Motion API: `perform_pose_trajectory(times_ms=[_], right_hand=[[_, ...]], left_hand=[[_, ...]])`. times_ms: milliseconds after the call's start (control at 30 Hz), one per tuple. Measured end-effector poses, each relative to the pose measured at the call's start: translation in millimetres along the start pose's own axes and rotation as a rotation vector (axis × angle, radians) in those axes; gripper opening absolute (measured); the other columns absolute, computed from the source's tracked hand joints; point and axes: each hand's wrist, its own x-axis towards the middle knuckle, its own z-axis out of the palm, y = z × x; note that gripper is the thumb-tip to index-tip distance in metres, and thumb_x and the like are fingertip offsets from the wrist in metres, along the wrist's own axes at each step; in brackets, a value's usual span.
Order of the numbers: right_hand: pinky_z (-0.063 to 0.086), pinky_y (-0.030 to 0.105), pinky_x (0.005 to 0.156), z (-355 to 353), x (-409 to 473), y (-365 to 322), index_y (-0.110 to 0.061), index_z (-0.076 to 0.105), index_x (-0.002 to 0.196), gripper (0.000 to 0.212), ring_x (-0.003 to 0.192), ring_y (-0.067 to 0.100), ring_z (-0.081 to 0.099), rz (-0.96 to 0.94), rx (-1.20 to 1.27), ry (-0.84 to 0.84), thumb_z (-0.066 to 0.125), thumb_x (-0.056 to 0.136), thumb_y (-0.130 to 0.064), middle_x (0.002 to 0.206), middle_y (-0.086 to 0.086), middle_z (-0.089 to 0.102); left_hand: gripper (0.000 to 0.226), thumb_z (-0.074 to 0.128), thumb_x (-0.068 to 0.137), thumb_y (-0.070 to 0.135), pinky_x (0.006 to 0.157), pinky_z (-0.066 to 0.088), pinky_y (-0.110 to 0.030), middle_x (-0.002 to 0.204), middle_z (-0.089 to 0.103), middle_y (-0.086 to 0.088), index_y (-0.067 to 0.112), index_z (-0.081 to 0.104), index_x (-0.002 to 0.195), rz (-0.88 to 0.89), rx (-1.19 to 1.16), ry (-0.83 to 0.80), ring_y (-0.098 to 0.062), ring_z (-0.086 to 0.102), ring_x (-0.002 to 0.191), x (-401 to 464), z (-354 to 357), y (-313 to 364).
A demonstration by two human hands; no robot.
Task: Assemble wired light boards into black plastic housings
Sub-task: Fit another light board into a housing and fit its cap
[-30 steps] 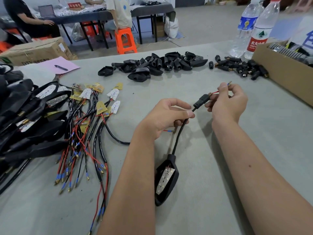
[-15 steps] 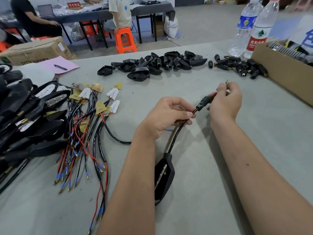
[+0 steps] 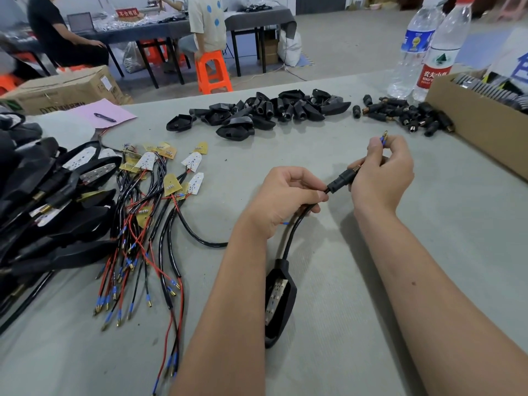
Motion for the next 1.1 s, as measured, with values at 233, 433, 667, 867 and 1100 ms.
perform_pose_trajectory(times_ms=[233,433,667,867,1100], right_hand=[[0.050,0.025,0.062,0,0,1,-0.019,0.049,0.095,0.012,0.045,0.006,0.054,-0.042,-0.019,0.087,0.047,0.107,-0.021,0.050,-0.008,0.057],[0.043,0.016,0.055,1,-1,-1,-0.019,0.048,0.095,0.012,0.042,0.004,0.051,-0.041,0.006,0.073,0.046,0.107,-0.022,0.043,-0.013,0.054],[0.048,0.037,0.054,0,7,4,-0.027,0.044,0.083,0.023,0.047,0.020,0.048,0.207,0.171,0.128,0.046,0.106,-0.025,0.051,0.000,0.053],[0.039,0.022,0.042,7,6,0,-0.015,0.058,0.087,0.022,0.047,0.013,0.055,0.408,0.404,-0.202,0.059,0.104,-0.029,0.056,-0.003,0.059],[0.045,0.023,0.048,8,-3,0,-0.010,0.075,0.085,0.015,0.057,0.013,0.059,0.356,0.345,-0.481,0.070,0.097,-0.016,0.075,0.008,0.067]], left_hand=[[0.021,0.073,0.092,0.009,0.077,0.052,-0.035,0.094,0.076,-0.007,0.005,0.068,0.112,-0.068,-0.102,-0.161,-0.016,0.065,0.069,-1,2,4],[0.007,0.070,0.095,0.009,0.059,0.053,-0.023,0.092,0.078,-0.012,0.006,0.070,0.101,-0.096,-0.043,-0.149,-0.014,0.063,0.060,-1,9,7],[0.010,0.072,0.092,0.003,0.052,0.051,-0.021,0.084,0.073,-0.015,0.007,0.066,0.085,-0.113,-0.057,-0.189,-0.017,0.066,0.057,-3,0,8],[0.010,0.075,0.088,-0.001,0.055,0.054,-0.021,0.079,0.074,-0.014,0.001,0.066,0.091,-0.069,-0.125,0.006,-0.014,0.066,0.057,0,-5,3],[0.011,0.078,0.087,0.003,0.060,0.056,-0.020,0.082,0.077,-0.013,0.001,0.070,0.094,-0.017,-0.173,0.159,-0.014,0.068,0.061,4,-8,0]])
